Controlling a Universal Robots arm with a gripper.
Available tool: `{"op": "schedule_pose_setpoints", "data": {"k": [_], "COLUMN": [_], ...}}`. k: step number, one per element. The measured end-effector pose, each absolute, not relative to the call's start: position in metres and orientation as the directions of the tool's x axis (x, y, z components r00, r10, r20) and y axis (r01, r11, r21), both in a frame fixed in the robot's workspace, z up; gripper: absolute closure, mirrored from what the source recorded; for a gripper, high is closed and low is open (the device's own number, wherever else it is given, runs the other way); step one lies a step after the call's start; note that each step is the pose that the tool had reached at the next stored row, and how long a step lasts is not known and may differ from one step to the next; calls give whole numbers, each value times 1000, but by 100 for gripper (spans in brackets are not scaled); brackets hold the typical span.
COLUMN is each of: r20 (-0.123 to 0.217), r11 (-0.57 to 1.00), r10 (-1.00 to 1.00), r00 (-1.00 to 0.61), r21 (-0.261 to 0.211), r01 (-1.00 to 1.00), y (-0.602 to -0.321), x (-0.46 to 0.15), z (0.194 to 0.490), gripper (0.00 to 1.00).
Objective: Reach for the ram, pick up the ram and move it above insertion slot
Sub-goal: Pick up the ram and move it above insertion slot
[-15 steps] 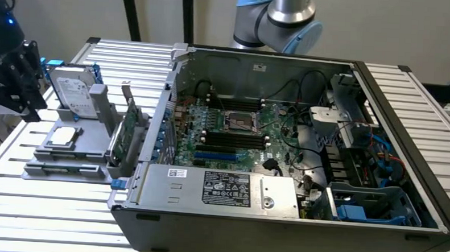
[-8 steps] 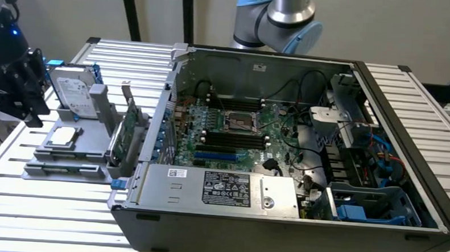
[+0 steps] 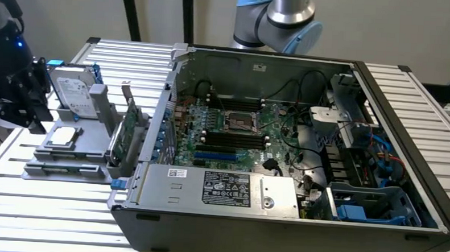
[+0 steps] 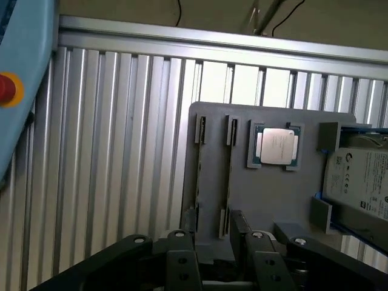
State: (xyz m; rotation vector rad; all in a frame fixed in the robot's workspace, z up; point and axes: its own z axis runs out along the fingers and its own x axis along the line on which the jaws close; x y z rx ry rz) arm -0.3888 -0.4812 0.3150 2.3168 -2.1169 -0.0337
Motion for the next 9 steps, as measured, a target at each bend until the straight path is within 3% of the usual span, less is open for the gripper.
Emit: {"op": "schedule_pose_setpoints", "data": {"k": [9], "r20": [-14], "r11": [-84], "r10": [-996], "r00": [84], "r21": [17], "r01": [-996], "y": [-484], "x": [-389], "z": [299], "gripper": [64]}}
